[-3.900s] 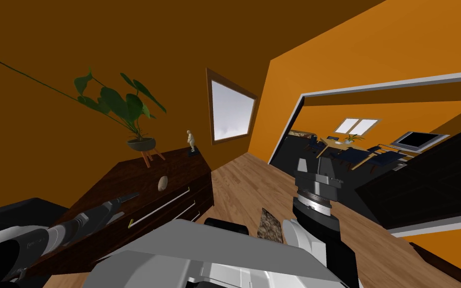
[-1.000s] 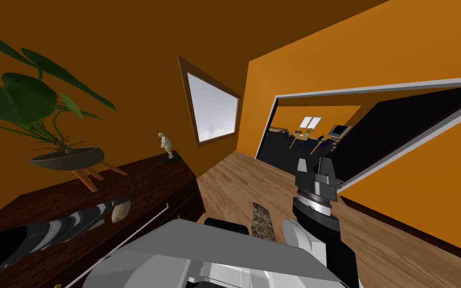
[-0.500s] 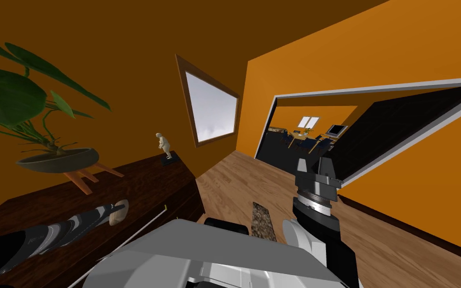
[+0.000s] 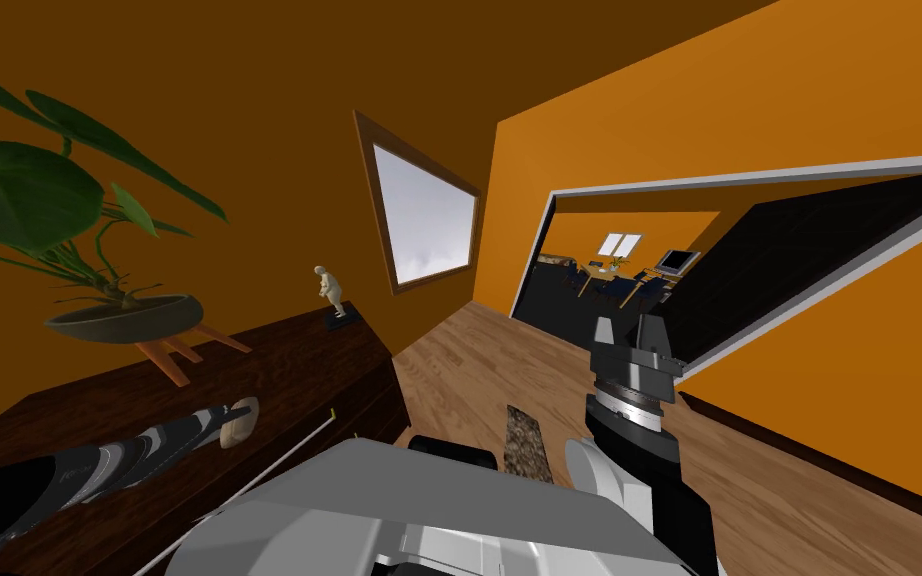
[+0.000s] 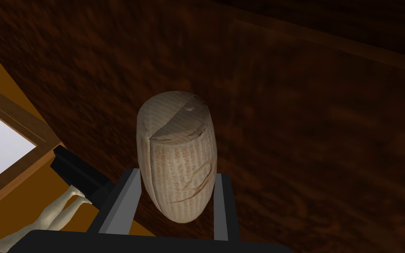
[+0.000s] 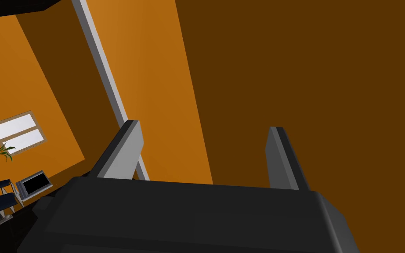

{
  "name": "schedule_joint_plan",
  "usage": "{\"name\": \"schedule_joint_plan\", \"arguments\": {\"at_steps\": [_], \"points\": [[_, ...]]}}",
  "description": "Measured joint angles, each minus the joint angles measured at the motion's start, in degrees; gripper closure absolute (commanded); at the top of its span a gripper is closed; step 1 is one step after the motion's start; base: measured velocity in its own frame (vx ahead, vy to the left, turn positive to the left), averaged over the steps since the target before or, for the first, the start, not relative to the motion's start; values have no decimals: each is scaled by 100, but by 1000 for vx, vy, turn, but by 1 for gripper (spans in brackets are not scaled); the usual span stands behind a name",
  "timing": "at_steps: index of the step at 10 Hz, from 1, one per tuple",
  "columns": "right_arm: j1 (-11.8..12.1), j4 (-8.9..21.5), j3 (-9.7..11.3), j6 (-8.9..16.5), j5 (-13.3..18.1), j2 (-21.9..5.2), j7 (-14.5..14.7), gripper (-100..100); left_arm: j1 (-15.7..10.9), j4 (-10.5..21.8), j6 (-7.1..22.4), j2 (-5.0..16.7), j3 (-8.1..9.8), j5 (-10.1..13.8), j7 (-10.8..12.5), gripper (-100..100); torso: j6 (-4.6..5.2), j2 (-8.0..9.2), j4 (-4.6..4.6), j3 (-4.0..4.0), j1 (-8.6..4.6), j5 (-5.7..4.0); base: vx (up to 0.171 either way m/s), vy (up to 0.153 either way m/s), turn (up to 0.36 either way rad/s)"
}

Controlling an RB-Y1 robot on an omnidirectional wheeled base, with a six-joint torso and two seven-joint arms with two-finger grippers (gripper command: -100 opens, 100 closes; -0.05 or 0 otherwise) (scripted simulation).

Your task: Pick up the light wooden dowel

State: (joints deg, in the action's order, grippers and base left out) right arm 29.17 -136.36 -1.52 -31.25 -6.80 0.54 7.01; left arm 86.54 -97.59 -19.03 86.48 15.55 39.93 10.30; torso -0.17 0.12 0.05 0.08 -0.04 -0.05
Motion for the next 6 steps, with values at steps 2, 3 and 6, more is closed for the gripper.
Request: {"name": "schedule_joint_plan", "arguments": {"at_steps": [2, 3, 6], "points": [[-1, 0, 0, 0, 0, 0, 0, 0, 203, 0, -49, 90, 195, 53, 55, 100, 6, 0, -1, -1, -4, 2, -9, -5, 13], [-1, 0, 1, 0, 0, 0, 0, 0, 294, -20, -51, 131, 293, 80, 80, 100, 7, 6, 1, 3, -8, 0, -50, -19, 9], [-1, 0, 1, 0, 0, 0, 0, 0, 527, -61, -67, 244, 547, 144, 135, 0, 4, 12, 4, 7, -10, 0, -16, -5, 24]]}}
